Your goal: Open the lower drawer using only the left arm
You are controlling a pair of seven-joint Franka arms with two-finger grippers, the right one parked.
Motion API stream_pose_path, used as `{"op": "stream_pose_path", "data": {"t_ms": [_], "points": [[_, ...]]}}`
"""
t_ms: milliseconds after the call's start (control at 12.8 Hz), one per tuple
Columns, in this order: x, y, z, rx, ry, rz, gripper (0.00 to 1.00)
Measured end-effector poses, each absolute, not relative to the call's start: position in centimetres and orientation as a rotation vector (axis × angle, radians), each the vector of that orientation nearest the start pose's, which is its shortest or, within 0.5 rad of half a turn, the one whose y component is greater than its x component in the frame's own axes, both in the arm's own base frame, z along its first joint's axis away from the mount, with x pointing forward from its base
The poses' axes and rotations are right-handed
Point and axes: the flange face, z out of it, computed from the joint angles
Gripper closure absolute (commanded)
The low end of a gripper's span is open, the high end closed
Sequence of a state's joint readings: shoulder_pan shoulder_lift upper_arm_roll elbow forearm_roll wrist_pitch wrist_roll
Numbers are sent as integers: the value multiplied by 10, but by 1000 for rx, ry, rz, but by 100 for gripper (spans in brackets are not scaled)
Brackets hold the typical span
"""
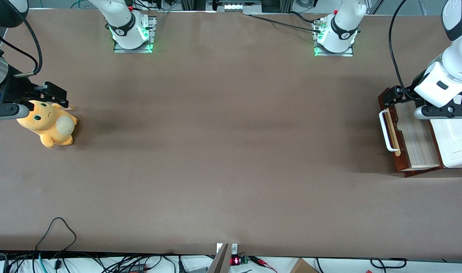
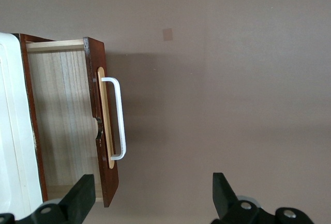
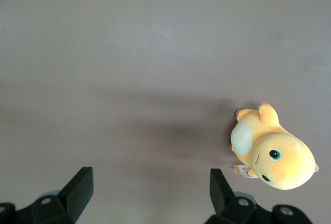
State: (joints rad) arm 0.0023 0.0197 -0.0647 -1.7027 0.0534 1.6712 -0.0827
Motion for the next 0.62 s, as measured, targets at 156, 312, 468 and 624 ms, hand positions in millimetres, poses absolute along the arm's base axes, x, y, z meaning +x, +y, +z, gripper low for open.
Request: {"op": "stream_pose_path", "data": {"t_ms": [156,312,468,624], "points": [[562,-28,560,-3089,-23,73,0],[562,-24,560,-3109,-29,75,0],[562,-23,560,-3111,-30,75,0],[562,-24,560,-3112,-28,75,0]]}}
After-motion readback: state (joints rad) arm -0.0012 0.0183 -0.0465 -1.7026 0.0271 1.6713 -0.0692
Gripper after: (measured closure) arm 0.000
